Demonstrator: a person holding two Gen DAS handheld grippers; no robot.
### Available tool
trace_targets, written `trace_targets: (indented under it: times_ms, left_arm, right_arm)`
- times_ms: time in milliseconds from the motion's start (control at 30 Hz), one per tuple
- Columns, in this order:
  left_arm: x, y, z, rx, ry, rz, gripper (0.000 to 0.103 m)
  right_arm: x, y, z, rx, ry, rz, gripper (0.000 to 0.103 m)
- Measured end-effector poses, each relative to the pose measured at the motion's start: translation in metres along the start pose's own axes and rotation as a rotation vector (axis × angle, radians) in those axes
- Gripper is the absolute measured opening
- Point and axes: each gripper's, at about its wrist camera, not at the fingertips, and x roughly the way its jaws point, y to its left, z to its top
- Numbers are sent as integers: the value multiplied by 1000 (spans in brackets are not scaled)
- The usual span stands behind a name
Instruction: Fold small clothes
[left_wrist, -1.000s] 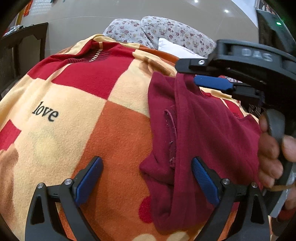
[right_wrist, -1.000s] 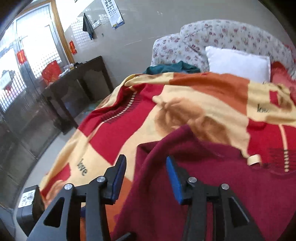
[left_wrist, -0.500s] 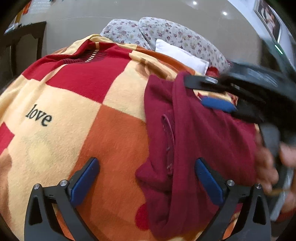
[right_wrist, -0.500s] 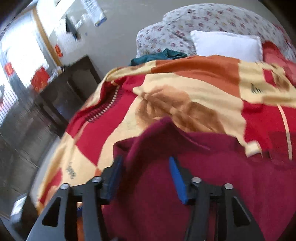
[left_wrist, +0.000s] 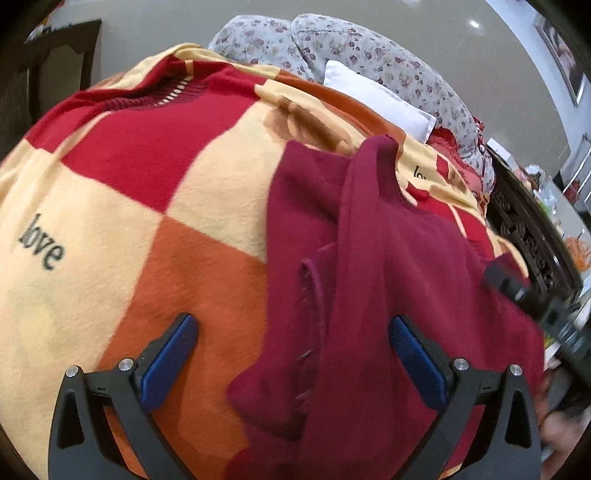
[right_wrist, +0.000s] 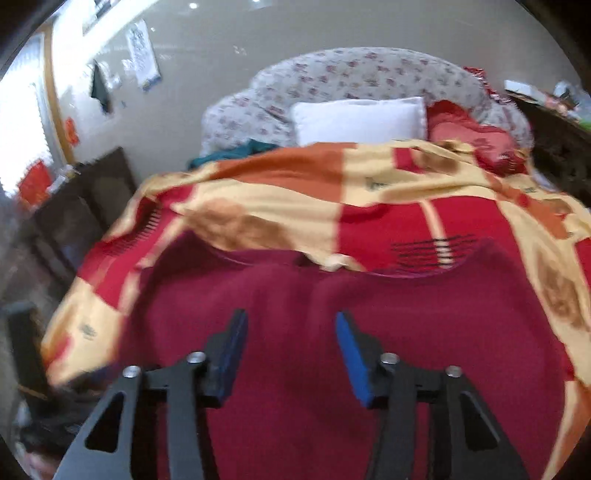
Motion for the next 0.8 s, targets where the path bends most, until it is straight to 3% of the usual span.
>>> trace_targets:
  times_ms: [133,333,633,800]
  left_arm:
    - [4,2,2,-22,-19,-41,103]
    - [2,-2,-6,82,-34,-65,103]
    - [1,-1,-9,103,-57,-81,103]
    - [0,0,-10,100,-59,-87,103]
  right_arm:
    - [16,-26,-10,29,23,11,49]
    - [18,-24,-10,-17,31,11,51]
    - [2,-40,-4,165,16,309,51]
    - [15,-48,-9,209,47,329,45]
